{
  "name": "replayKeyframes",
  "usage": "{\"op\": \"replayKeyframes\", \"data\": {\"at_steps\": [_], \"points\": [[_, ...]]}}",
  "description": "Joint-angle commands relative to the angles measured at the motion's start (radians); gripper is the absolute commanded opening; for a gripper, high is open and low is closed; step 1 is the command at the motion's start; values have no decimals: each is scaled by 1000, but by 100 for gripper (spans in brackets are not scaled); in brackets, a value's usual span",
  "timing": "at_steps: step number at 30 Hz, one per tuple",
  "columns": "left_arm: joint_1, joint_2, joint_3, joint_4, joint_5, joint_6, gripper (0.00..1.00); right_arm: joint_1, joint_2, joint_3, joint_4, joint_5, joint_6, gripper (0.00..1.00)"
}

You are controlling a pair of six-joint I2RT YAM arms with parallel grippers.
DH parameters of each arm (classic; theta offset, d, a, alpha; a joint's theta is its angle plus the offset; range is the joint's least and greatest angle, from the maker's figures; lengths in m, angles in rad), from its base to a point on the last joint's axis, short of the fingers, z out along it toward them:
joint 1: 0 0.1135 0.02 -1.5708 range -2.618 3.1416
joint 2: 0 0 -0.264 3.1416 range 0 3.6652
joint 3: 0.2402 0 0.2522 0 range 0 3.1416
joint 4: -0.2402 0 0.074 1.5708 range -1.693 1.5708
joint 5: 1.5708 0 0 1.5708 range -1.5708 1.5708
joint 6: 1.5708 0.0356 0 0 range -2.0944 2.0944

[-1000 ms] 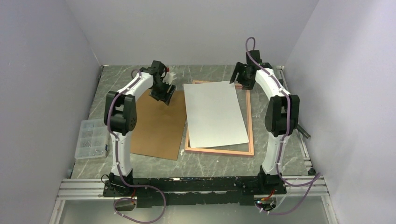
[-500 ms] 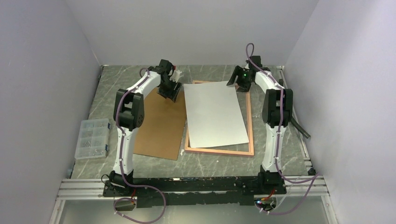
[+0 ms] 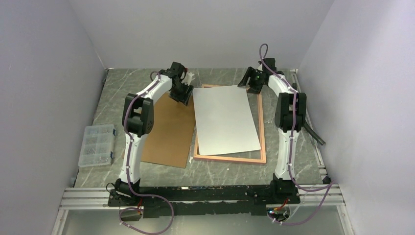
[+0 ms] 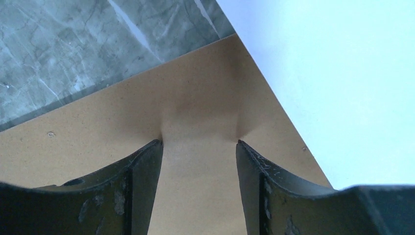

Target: Put the photo into the frame

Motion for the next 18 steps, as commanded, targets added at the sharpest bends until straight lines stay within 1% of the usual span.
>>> {"op": "replayKeyframes", "data": {"at_steps": [1, 13, 15, 18], "points": [[-18, 19, 31, 37, 47, -36, 62, 1, 1, -3, 50, -28, -1, 70], [-49, 68, 72, 35, 44, -47, 62, 1, -38, -75, 70, -28, 6, 68], [-49, 75, 74, 39, 41, -45, 62, -25, -48, -98, 81, -32, 6, 68], [-49, 78, 71, 42, 33, -45, 61, -28, -63, -114, 96, -47, 7, 68]]}}
